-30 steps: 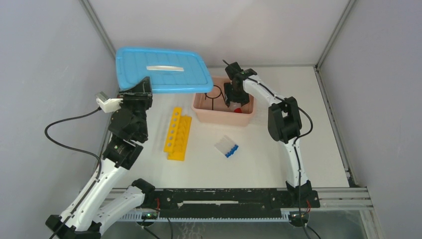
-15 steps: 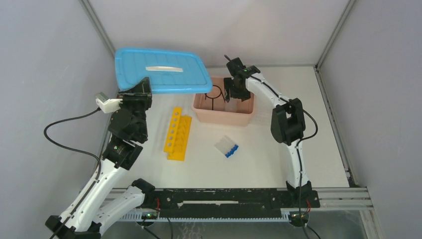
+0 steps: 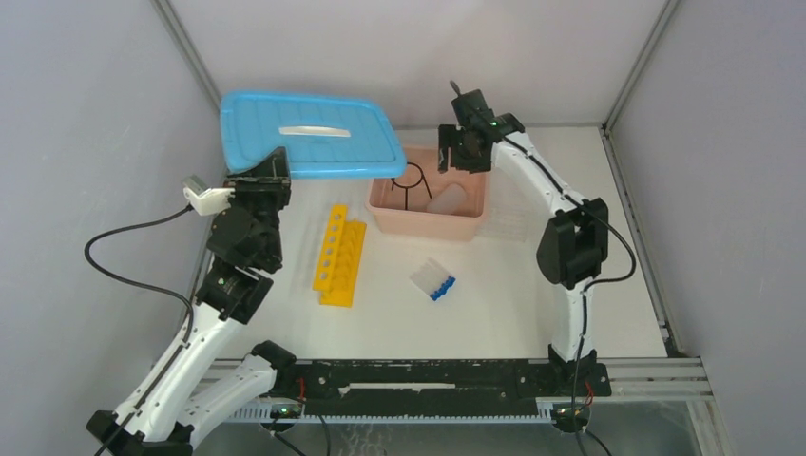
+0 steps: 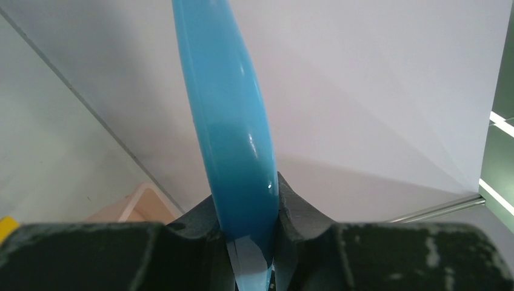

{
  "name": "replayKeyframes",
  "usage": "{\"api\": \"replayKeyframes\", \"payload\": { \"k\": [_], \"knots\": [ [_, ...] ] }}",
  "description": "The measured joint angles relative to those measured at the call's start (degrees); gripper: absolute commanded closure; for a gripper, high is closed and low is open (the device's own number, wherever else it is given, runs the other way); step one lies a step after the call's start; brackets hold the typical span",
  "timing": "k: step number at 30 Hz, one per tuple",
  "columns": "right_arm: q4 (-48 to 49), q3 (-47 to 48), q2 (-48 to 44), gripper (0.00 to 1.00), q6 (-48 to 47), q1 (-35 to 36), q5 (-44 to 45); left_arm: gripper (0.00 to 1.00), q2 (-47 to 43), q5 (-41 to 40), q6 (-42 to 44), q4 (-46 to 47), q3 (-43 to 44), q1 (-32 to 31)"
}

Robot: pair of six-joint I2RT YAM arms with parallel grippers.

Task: Organize the chemistry lab equipment
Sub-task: Place the chemistry item in the storage box.

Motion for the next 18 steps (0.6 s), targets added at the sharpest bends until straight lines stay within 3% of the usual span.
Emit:
{"api": "replayKeyframes", "payload": {
  "k": [7,18],
  "knots": [
    [4.90,-8.07,-12.15,0.22,2.67,-5.05,-4.81,1.00,2.12,2.45,-1.62,1.42,0.00,0.02],
    [15.52,-25.33,-29.97,0.22,8.11,-13.40,-12.96,1.00,11.21,12.92,-8.41,11.02,-1.62,0.02]
  ]
}}
